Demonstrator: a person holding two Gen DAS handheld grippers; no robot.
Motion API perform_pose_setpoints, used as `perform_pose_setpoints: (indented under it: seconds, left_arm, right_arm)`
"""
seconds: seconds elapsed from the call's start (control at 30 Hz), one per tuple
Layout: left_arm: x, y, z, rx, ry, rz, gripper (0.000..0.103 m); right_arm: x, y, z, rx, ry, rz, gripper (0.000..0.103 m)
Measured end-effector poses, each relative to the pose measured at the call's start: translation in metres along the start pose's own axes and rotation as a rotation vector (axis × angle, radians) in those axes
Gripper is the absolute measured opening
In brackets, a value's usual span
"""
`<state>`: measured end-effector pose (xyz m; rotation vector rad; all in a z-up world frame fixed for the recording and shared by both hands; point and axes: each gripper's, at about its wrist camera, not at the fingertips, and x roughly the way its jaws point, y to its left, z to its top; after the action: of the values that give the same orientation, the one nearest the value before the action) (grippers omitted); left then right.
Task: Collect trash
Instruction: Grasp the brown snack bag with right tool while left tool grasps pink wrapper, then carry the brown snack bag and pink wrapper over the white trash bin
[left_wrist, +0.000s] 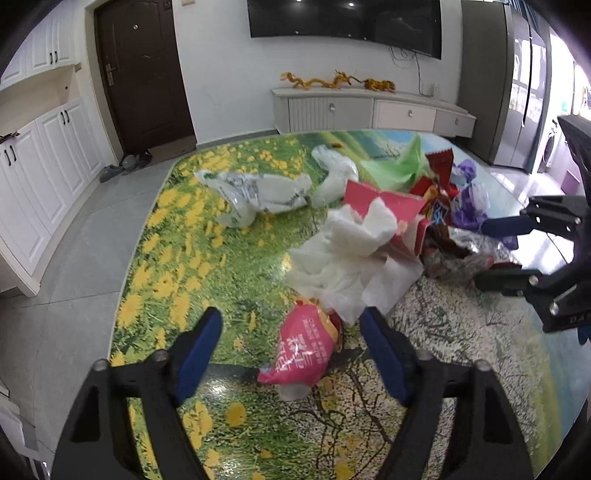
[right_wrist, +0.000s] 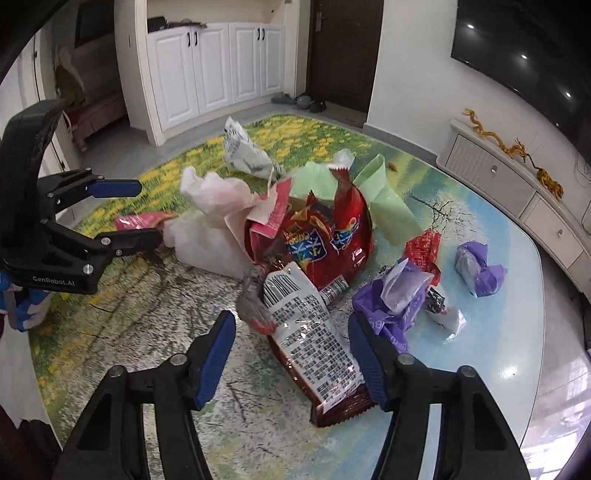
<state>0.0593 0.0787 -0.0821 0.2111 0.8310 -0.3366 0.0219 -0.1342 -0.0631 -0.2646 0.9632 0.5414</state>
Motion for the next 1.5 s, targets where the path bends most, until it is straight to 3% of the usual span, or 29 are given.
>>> perform_pose_setpoints:
  seconds: [0.2, 0.47, 0.67, 0.73, 1.1, 1.17, 1.23, 1.4, 1.5]
  left_arm:
    - [0.007, 0.0, -0.011, -0.007, 0.032, -0.023, 0.03]
    - [-0.016, -0.005, -0.022, -0.011, 0.009, -0.002, 0.029]
    - [-0.04, -0.006, -0.024, -0.039, -0.02, -0.022, 0.029]
    - [-0.045, -0.011, -0.023, -0.029, -0.028, -0.017, 0.029]
    - [-0.056, -0.028, -0.022, -0.009, -0.044, -0.034, 0.029]
    - [-0.058, -0.03, -0.022, -0.006, -0.049, -0.037, 0.029]
    - [-0.059, -0.031, -0.021, -0.006, -0.053, -0.043, 0.029]
    - [-0.06, -0.037, -0.022, 0.0, -0.058, -0.057, 0.029]
    - [-0.061, -0.042, -0.022, 0.003, -0.062, -0.071, 0.029]
  right_arm:
    - [0.001, 0.0, -0.001, -0.05, 0.03, 0.003, 0.036]
    - [-0.021, 0.005, -0.009, -0.004, -0.031, 0.07, 0.033]
    - [-0.043, -0.007, -0.022, 0.179, -0.108, 0.304, 0.033]
    - [-0.046, -0.008, -0.026, 0.218, -0.113, 0.343, 0.033]
    - [-0.04, 0.002, -0.063, 0.176, -0.008, 0.221, 0.039]
    - [-0.042, 0.005, -0.068, 0.161, 0.003, 0.213, 0.05]
    - [-0.046, 0.007, -0.077, 0.142, 0.009, 0.204, 0.053]
    - [-0.052, 0.005, -0.089, 0.136, 0.022, 0.163, 0.053]
    - [-0.054, 0.0, -0.091, 0.165, 0.002, 0.164, 0.041]
